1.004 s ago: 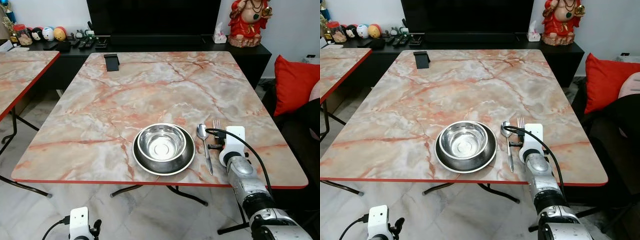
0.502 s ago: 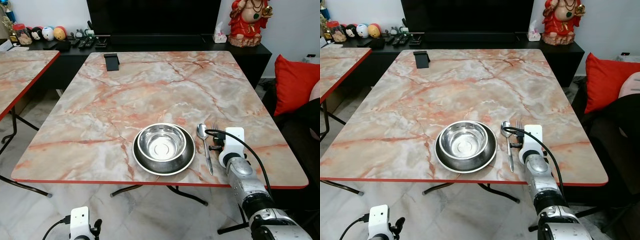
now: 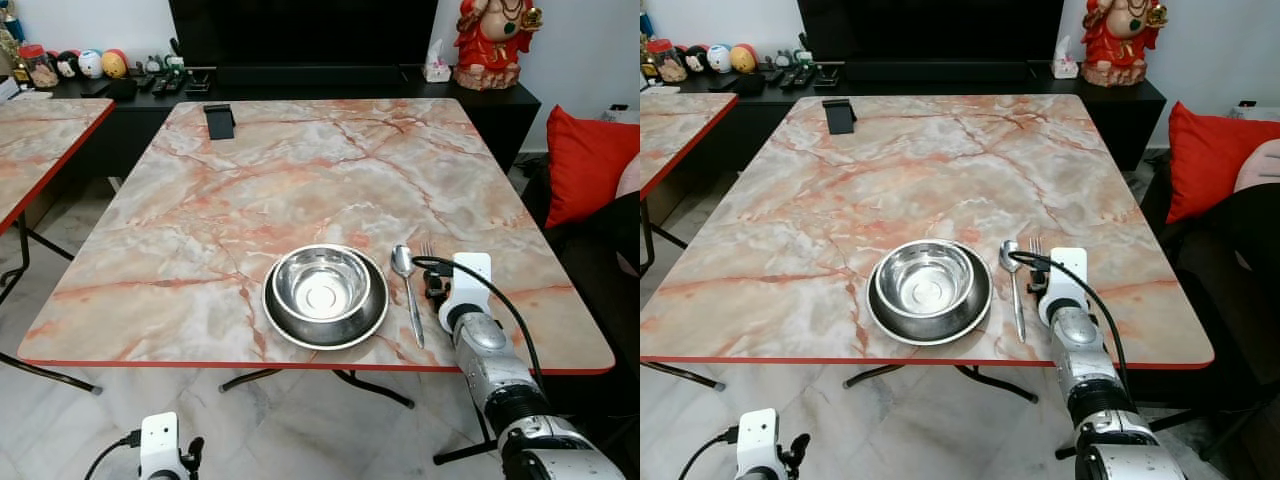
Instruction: Setting the table
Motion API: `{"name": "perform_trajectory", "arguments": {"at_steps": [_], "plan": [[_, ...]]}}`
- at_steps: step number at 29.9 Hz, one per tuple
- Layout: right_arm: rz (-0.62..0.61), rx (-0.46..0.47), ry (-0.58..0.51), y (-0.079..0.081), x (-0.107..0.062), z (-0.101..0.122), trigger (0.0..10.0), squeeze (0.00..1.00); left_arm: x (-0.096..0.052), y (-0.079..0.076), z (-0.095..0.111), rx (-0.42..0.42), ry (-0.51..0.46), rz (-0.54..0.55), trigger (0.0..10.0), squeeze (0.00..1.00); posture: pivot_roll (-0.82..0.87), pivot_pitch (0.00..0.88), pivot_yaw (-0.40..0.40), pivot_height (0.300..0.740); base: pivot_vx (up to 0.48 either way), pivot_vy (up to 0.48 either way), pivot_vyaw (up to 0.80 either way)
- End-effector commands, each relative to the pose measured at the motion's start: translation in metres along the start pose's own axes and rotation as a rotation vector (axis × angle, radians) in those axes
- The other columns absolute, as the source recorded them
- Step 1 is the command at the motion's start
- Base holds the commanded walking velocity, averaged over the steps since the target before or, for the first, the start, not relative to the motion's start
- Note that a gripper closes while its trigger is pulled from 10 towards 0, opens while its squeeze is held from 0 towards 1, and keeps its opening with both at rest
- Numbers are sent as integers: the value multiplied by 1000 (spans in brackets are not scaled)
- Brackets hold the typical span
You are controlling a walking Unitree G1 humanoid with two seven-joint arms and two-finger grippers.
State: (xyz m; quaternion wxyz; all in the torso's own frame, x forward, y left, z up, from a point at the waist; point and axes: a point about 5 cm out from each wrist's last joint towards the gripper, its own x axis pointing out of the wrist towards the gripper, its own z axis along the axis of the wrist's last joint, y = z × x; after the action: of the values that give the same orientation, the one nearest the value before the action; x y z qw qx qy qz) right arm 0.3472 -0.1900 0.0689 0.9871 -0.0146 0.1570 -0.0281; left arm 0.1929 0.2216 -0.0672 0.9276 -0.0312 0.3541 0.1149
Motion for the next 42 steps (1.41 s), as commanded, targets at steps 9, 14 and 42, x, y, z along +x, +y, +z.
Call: {"name": "perform_trajectory", "arguments": {"at_steps": [9, 14, 42], "plan": [[29, -7, -42, 8, 2, 10, 10000, 0, 0, 1, 0, 10, 9, 1, 10000, 0, -124, 0, 35, 719, 0, 0, 0], [23, -13, -62, 6, 3, 15, 10000, 0, 1, 0, 2, 8, 8, -1, 10000, 0, -126, 0, 35, 719, 0, 0, 0], [-94, -89, -598, -6, -49, 45, 10000, 0, -5, 8, -11, -3, 26, 28, 10000, 0, -137, 0, 26, 719, 0, 0, 0]]}}
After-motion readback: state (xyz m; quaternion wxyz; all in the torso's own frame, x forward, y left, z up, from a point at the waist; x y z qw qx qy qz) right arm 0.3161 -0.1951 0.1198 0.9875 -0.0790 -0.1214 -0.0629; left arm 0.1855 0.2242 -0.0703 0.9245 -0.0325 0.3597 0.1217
